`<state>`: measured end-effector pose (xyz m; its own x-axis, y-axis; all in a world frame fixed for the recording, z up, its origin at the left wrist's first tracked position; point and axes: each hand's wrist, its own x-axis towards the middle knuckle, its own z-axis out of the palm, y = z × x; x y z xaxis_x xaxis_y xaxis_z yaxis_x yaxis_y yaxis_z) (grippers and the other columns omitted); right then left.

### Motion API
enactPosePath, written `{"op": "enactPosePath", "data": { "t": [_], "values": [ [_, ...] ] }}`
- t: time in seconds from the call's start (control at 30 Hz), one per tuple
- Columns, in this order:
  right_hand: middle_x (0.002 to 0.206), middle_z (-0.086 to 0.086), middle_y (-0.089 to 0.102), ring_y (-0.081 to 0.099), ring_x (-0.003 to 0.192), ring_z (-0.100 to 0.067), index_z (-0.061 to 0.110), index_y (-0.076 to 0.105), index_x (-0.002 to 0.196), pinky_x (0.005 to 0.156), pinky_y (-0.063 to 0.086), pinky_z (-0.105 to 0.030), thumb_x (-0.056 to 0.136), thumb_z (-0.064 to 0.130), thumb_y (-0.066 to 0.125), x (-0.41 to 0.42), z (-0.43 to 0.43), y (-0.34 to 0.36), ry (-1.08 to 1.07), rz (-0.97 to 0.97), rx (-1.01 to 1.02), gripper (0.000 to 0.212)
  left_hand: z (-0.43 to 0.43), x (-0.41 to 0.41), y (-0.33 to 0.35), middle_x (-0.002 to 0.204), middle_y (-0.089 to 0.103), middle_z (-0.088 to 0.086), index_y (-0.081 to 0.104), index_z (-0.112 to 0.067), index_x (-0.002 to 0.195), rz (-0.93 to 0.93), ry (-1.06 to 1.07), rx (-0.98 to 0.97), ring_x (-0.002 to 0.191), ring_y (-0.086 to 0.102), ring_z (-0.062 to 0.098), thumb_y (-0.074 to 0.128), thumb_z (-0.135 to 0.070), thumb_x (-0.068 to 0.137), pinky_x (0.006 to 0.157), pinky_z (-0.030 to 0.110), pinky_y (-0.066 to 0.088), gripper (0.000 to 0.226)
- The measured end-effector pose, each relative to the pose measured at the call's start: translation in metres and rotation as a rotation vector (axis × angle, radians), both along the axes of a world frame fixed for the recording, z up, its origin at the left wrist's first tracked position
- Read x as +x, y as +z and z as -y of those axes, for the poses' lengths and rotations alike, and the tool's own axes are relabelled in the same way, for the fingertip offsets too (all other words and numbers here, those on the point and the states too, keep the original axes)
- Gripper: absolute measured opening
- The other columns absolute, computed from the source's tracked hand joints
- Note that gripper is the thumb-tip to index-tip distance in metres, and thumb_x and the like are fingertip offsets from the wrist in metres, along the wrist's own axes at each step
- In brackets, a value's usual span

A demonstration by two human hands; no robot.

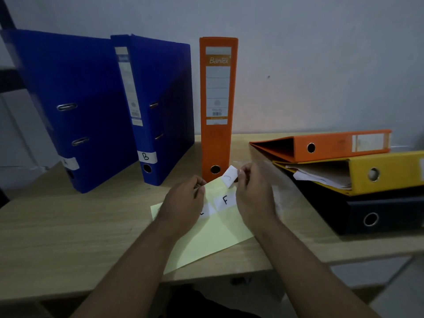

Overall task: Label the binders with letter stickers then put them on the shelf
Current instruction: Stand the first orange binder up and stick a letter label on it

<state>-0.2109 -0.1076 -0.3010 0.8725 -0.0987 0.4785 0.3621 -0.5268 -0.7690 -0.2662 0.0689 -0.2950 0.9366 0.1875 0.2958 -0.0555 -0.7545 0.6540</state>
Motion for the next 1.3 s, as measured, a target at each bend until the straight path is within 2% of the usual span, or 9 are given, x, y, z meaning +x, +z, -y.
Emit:
{"op": "enactPosePath", "data": {
  "t": [0.33, 0.47, 0.63, 0.77, 0.93, 1.03, 1.13, 1.23, 1.3],
  "values": [
    [0.097, 0.006, 0.063, 0.06, 0.085, -0.014, 0.028, 0.053, 0.101, 0.062, 0.042, -0.028, 0.112, 0.031, 0.049, -0.005, 0.004, 0.008, -0.177, 0.035, 0.039, 0.013, -0.001, 0.002, -0.002, 0.098, 0.067, -0.019, 0.064, -0.037, 0.107, 0.015, -0.016, 0.024, 0.09, 0.061, 0.003, 0.05, -0.032, 0.109, 0.073, 0.031, 0.051, 0.015],
    [0.091, 0.006, 0.06, 0.054, 0.075, -0.012, 0.026, 0.049, 0.104, 0.056, 0.032, -0.023, 0.114, 0.025, 0.045, -0.008, 0.01, 0.016, -0.283, 0.045, 0.148, 0.011, -0.002, 0.002, -0.002, 0.101, 0.067, -0.019, 0.065, -0.038, 0.106, 0.031, -0.013, 0.033, 0.095, 0.061, 0.004, 0.053, -0.03, 0.108, 0.078, 0.03, 0.051, 0.014],
    [0.092, 0.003, 0.061, 0.058, 0.081, -0.014, 0.025, 0.053, 0.103, 0.06, 0.035, -0.018, 0.113, 0.027, 0.051, -0.013, 0.008, 0.016, -0.251, 0.228, 0.071, 0.01, 0.004, -0.003, 0.005, 0.126, 0.058, -0.017, 0.064, -0.036, 0.124, 0.171, 0.041, 0.072, 0.122, 0.048, 0.005, 0.065, -0.032, 0.102, 0.102, 0.035, 0.048, 0.022],
    [0.1, 0.005, 0.06, 0.051, 0.091, -0.009, 0.015, 0.065, 0.107, 0.077, 0.039, -0.013, 0.109, 0.019, 0.06, -0.018, -0.003, 0.016, -0.029, 0.462, -0.116, 0.007, 0.009, -0.014, 0.017, 0.12, 0.069, -0.021, 0.068, -0.039, 0.123, 0.181, -0.165, -0.429, 0.11, 0.061, -0.006, 0.063, -0.031, 0.105, 0.091, 0.029, 0.052, 0.02],
    [0.112, -0.001, 0.065, 0.056, 0.099, -0.017, 0.013, 0.07, 0.107, 0.082, 0.045, -0.025, 0.104, 0.02, 0.069, -0.023, -0.009, 0.014, 0.151, 0.583, -0.349, 0.007, 0.012, -0.015, 0.024, 0.115, 0.078, -0.001, 0.074, -0.022, 0.127, 0.138, -0.361, -0.678, 0.109, 0.072, 0.018, 0.051, -0.022, 0.111, 0.093, 0.036, 0.059, 0.028],
    [0.119, 0.001, 0.064, 0.057, 0.107, -0.016, 0.016, 0.072, 0.112, 0.089, 0.048, -0.025, 0.099, 0.026, 0.075, -0.025, -0.009, 0.014, 0.194, 0.554, -0.337, 0.017, 0.012, -0.013, 0.023, 0.106, 0.079, -0.005, 0.076, -0.021, 0.119, 0.174, -0.276, -0.706, 0.096, 0.073, 0.008, 0.058, -0.021, 0.108, 0.079, 0.022, 0.059, 0.022],
    [0.123, 0.004, 0.06, 0.053, 0.111, -0.009, 0.018, 0.068, 0.117, 0.093, 0.045, -0.016, 0.095, 0.033, 0.078, -0.027, -0.009, 0.014, 0.223, 0.496, -0.29, 0.028, 0.009, -0.009, 0.021, 0.1, 0.08, -0.005, 0.076, -0.019, 0.113, 0.211, -0.169, -0.785, 0.087, 0.073, 0.002, 0.063, -0.016, 0.105, 0.074, 0.017, 0.056, 0.016],
    [0.113, 0.012, 0.06, 0.055, 0.099, -0.001, 0.023, 0.062, 0.118, 0.082, 0.043, -0.008, 0.094, 0.033, 0.082, -0.028, -0.008, 0.016, 0.252, 0.373, -0.122, 0.034, 0.008, -0.011, 0.021, 0.096, 0.08, -0.002, 0.077, -0.012, 0.111, 0.225, -0.178, -0.767, 0.086, 0.074, 0.002, 0.063, -0.011, 0.105, 0.075, 0.014, 0.056, 0.015],
    [0.104, 0.018, 0.066, 0.065, 0.094, -0.005, 0.027, 0.06, 0.122, 0.075, 0.051, -0.014, 0.096, 0.036, 0.081, -0.03, -0.006, 0.018, 0.298, 0.218, 0.051, 0.035, 0.01, -0.014, 0.022, 0.1, 0.081, -0.005, 0.077, -0.013, 0.111, 0.21, -0.22, -0.707, 0.093, 0.075, 0.002, 0.063, -0.013, 0.105, 0.079, 0.015, 0.056, 0.016]
  ]
}}
